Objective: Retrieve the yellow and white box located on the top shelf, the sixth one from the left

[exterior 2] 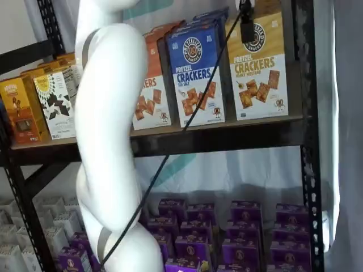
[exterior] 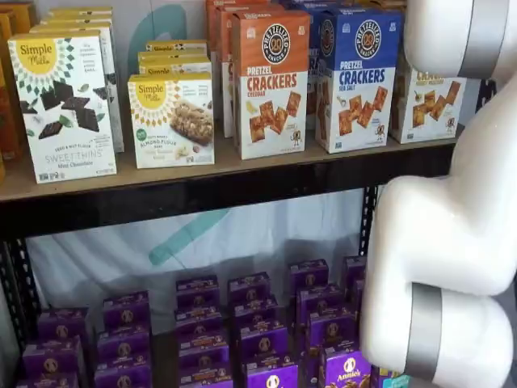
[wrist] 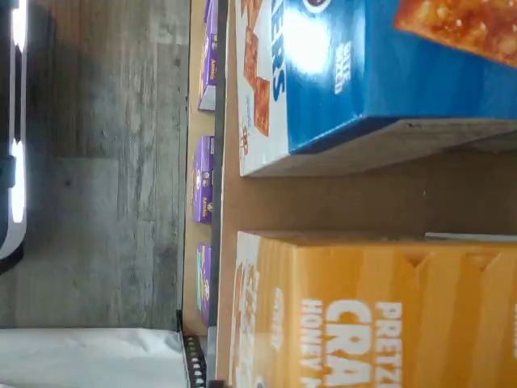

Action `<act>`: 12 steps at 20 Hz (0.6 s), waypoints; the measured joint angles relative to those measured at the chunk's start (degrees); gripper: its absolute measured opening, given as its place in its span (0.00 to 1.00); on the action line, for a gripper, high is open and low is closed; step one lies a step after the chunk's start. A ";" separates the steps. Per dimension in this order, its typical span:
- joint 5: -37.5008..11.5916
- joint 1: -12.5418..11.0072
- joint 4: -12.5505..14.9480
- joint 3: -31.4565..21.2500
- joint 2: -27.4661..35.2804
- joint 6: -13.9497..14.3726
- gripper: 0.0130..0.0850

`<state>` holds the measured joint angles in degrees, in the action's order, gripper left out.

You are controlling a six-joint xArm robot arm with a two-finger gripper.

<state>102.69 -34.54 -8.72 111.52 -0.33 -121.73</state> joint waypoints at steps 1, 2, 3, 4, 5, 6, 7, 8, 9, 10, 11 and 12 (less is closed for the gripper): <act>0.28 -0.16 -0.26 0.23 0.18 -0.02 0.94; 0.46 -0.27 -0.49 0.40 0.29 -0.04 0.89; 0.57 -0.35 -0.63 0.50 0.37 -0.05 0.89; 0.60 -0.44 -0.78 0.54 0.40 -0.09 0.83; 0.67 -0.54 -0.90 0.65 0.48 -0.12 0.83; 0.78 -0.59 -0.92 0.81 0.59 -0.16 0.83; 0.90 -0.65 -0.96 0.97 0.69 -0.18 0.83; 0.96 -0.74 -1.11 1.06 0.75 -0.21 0.83; 1.02 -0.86 -1.33 1.14 0.81 -0.23 0.83; 1.00 -0.93 -1.44 1.14 0.81 -0.26 0.83; 0.95 -1.03 -1.60 1.10 0.79 -0.30 0.78; 0.95 -1.10 -1.71 1.09 0.78 -0.34 0.72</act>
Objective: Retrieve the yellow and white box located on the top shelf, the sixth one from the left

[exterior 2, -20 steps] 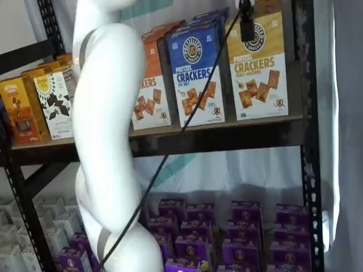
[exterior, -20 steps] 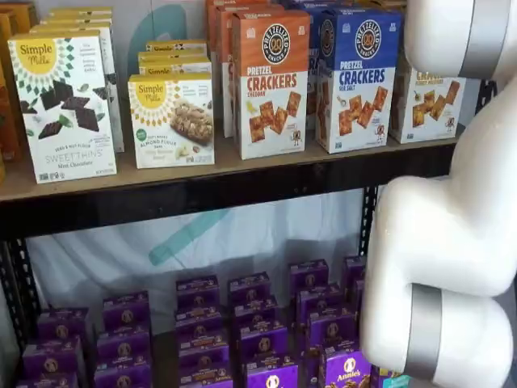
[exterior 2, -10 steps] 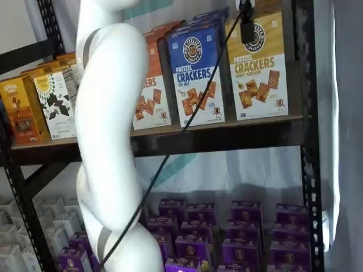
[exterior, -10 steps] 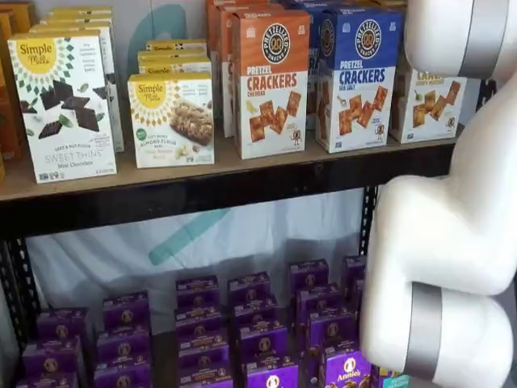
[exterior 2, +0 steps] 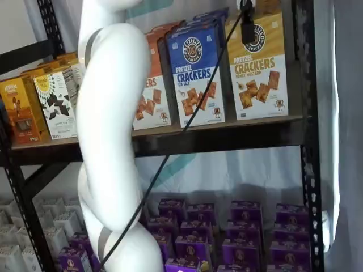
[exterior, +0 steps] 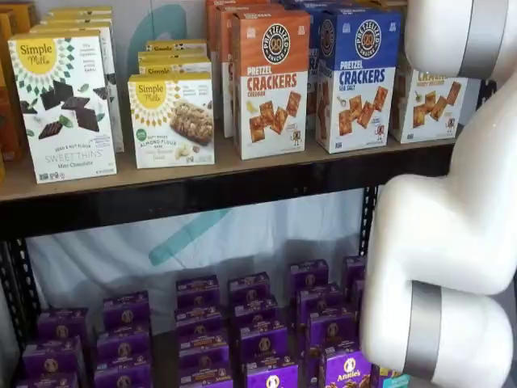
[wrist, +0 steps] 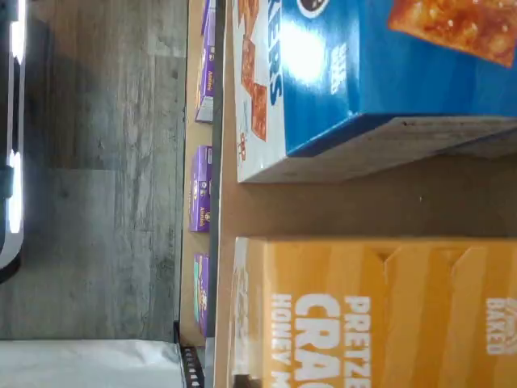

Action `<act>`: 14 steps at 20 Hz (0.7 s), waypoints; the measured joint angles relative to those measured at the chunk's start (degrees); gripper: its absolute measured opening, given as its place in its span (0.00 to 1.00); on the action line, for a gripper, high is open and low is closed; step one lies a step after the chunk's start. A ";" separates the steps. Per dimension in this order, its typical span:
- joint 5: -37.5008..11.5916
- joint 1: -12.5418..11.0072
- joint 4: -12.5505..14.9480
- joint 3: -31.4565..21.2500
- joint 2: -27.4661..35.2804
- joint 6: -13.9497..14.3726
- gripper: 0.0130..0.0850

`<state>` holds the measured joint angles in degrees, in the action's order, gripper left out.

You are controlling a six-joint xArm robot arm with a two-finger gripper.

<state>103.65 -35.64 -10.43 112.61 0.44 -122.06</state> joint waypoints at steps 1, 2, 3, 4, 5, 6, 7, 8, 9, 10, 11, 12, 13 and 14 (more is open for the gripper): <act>0.04 -0.05 -0.06 0.02 0.00 -0.03 0.72; 0.27 -0.12 -0.10 0.21 0.10 -0.06 0.72; 0.75 -0.18 -0.10 0.65 0.33 -0.06 0.72; 1.36 -0.25 -0.10 1.16 0.58 -0.05 0.72; 2.03 -0.40 -0.21 1.68 0.79 -0.05 0.72; 2.62 -0.59 -0.37 2.03 0.81 -0.08 0.72; 3.17 -0.78 -0.42 2.15 0.59 -0.18 0.72; 3.85 -0.99 -0.45 2.31 0.35 -0.28 0.72; 4.43 -1.29 -0.58 2.12 -0.17 -0.44 0.72; 4.56 -1.49 -0.64 1.57 -0.84 -0.60 0.72; 4.52 -1.75 -0.79 0.71 -1.77 -0.80 0.72; 4.48 -2.05 -0.97 -0.13 -2.68 -1.00 0.72; 4.59 -2.30 -1.11 -0.70 -3.34 -1.17 0.72; 4.96 -2.56 -1.20 -1.15 -4.02 -1.35 0.72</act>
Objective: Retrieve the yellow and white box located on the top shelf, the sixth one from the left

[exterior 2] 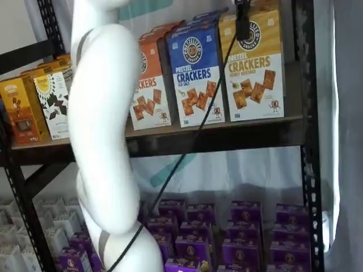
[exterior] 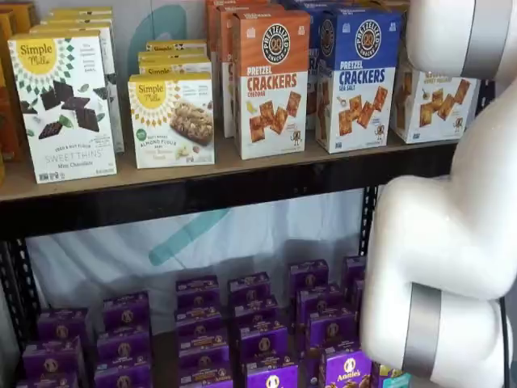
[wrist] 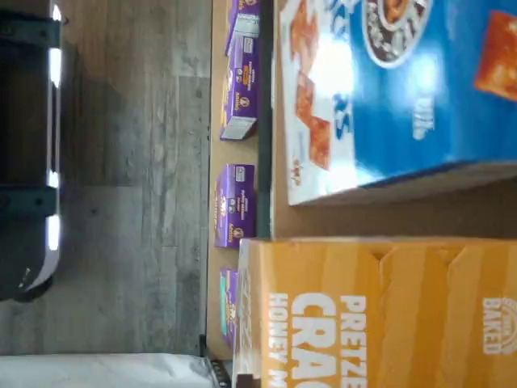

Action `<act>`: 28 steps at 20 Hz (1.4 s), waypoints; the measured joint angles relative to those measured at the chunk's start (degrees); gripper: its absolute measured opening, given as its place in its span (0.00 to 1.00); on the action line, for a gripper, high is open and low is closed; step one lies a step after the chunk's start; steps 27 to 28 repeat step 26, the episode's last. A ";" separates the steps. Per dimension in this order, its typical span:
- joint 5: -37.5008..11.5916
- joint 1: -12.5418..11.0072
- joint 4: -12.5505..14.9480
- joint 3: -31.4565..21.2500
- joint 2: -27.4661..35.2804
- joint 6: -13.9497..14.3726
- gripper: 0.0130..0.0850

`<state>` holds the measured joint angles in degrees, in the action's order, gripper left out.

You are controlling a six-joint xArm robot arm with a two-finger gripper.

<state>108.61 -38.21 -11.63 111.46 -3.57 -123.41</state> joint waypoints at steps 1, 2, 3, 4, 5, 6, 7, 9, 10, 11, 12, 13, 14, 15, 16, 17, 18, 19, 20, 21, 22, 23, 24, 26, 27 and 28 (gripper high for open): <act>0.32 -0.31 -0.06 -0.81 -0.97 -0.23 0.72; 0.55 -0.56 -0.07 -1.75 -2.03 -0.46 0.72; 0.70 -0.73 0.01 -2.68 -2.99 -0.66 0.72; 0.83 -0.93 0.25 -4.19 -4.49 -0.95 0.72; 0.96 -1.10 0.47 -5.74 -5.98 -1.22 0.72; 0.96 -1.23 0.63 -6.90 -7.13 -1.42 0.72; 0.92 -1.40 0.89 -8.61 -8.72 -1.71 0.72; 0.99 -1.68 1.35 -11.51 -11.47 -2.20 0.72; 1.13 -1.77 1.56 -12.77 -12.68 -2.38 0.72; 1.33 -1.83 1.72 -13.83 -13.69 -2.49 0.72; 1.59 -1.85 1.86 -15.05 -14.89 -2.54 0.72; 1.81 -1.80 1.96 -16.05 -15.85 -2.52 0.72; 2.02 -1.68 2.06 -16.98 -16.80 -2.43 0.72; 2.18 -1.47 2.19 -17.86 -17.67 -2.28 0.72; 2.44 -1.08 2.40 -18.92 -18.74 -1.97 0.72; 2.89 -0.57 2.65 -19.86 -19.72 -1.55 0.72; 3.21 -0.13 2.82 -20.57 -20.50 -1.15 0.72; 3.55 0.45 2.99 -21.38 -21.36 -0.64 0.72; 3.90 1.10 3.17 -22.14 -22.18 -0.03 0.72; 4.19 1.75 3.35 -22.77 -22.85 0.54 0.72; 4.48 2.52 3.60 -23.50 -23.60 1.23 0.72; 4.61 3.00 3.76 -23.96 -24.05 1.66 0.72; 4.72 3.54 3.93 -24.46 -24.52 2.10 0.72; 4.62 4.70 4.38 -25.73 -25.60 3.07 0.72; 4.62 4.70 4.38 -25.73 -25.60 3.07 0.72; 4.62 4.70 4.38 -25.73 -25.60 3.07 0.72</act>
